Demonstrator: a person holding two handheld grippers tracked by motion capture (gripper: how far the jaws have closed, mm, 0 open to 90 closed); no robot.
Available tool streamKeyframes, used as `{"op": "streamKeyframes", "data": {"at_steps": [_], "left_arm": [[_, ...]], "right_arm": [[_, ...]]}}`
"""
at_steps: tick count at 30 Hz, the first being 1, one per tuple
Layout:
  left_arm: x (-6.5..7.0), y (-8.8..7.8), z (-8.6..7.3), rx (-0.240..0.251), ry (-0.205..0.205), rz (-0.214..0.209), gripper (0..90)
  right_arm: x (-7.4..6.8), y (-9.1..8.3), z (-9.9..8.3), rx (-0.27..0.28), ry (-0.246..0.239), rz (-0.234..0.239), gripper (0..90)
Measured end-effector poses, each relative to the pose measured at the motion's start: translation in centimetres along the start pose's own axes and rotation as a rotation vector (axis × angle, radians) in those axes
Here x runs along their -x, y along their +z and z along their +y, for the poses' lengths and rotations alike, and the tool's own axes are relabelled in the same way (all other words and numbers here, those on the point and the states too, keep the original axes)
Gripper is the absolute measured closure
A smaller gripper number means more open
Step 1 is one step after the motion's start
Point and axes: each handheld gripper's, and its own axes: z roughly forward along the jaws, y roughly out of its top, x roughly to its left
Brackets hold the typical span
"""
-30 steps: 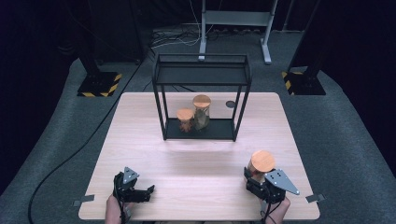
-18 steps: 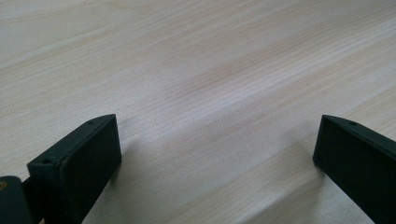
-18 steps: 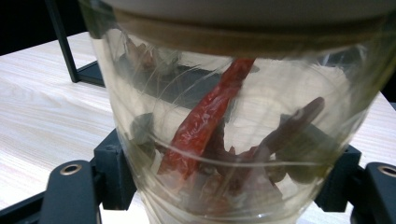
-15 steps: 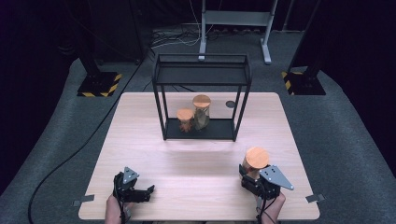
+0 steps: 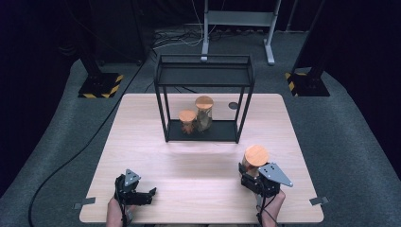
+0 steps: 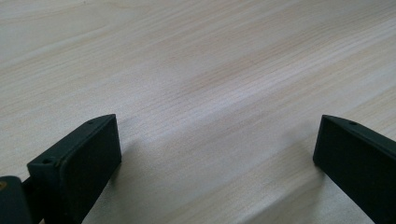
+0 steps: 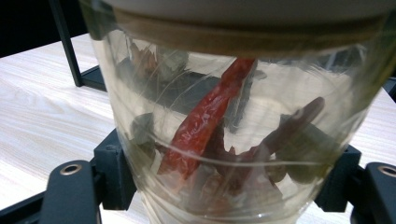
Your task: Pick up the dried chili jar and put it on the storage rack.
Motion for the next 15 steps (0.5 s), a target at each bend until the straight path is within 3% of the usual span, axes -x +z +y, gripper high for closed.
{"op": "streamKeyframes", "data": {"at_steps": [15], "left_arm": [[0.0,0.0,0.0,0.000,0.000,0.000,0.2]], "right_arm": [[-0.1,1.4,0.8,0.005,-0.002,0.015,24.4]]}}
